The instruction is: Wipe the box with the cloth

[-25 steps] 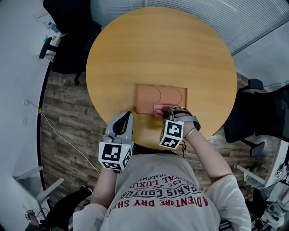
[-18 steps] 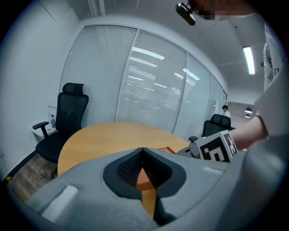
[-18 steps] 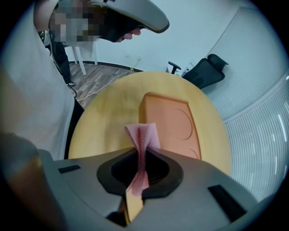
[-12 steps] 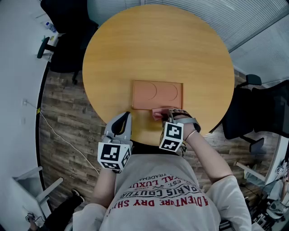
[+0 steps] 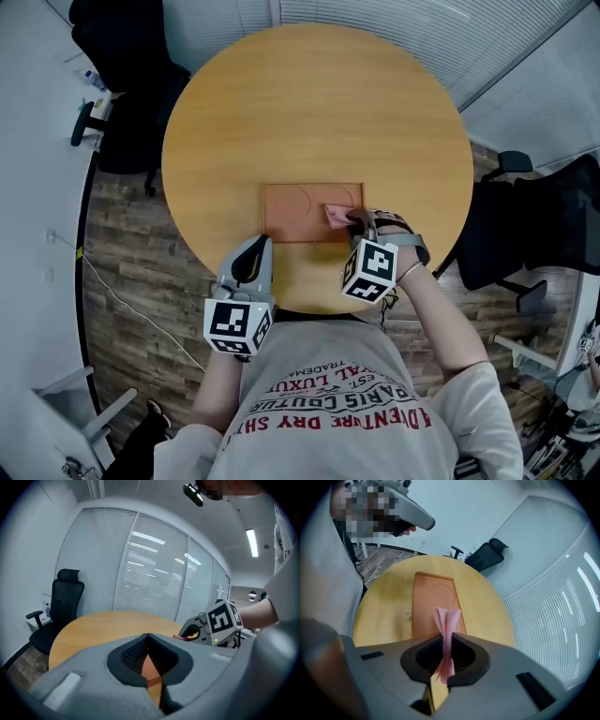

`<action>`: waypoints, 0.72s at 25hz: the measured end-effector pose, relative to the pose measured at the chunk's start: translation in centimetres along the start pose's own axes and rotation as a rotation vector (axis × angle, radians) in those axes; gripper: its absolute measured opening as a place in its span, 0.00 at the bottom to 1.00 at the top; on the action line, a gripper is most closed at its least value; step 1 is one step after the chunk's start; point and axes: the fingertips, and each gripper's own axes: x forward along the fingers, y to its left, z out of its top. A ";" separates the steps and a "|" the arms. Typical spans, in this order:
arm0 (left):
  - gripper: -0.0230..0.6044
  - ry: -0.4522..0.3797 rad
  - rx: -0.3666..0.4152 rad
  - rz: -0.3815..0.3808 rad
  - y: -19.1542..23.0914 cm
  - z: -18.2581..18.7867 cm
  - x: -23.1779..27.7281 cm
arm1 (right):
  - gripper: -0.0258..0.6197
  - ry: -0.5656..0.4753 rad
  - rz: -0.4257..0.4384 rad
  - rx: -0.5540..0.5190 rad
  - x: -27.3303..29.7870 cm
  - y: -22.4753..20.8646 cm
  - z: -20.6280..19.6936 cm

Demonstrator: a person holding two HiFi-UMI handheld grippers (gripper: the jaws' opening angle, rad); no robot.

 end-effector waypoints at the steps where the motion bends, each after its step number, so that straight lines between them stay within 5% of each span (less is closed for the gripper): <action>1: 0.05 0.001 0.002 -0.002 0.1 0.1 0.2 | 0.09 0.000 -0.014 0.002 0.1 -0.8 -0.1; 8: 0.05 0.021 0.010 0.001 0.6 0.2 1.6 | 0.09 -0.019 -0.125 -0.035 3.0 -4.8 -0.9; 18: 0.05 0.042 0.007 0.009 2.1 -0.2 2.4 | 0.09 0.032 -0.064 -0.012 7.1 -4.3 -1.9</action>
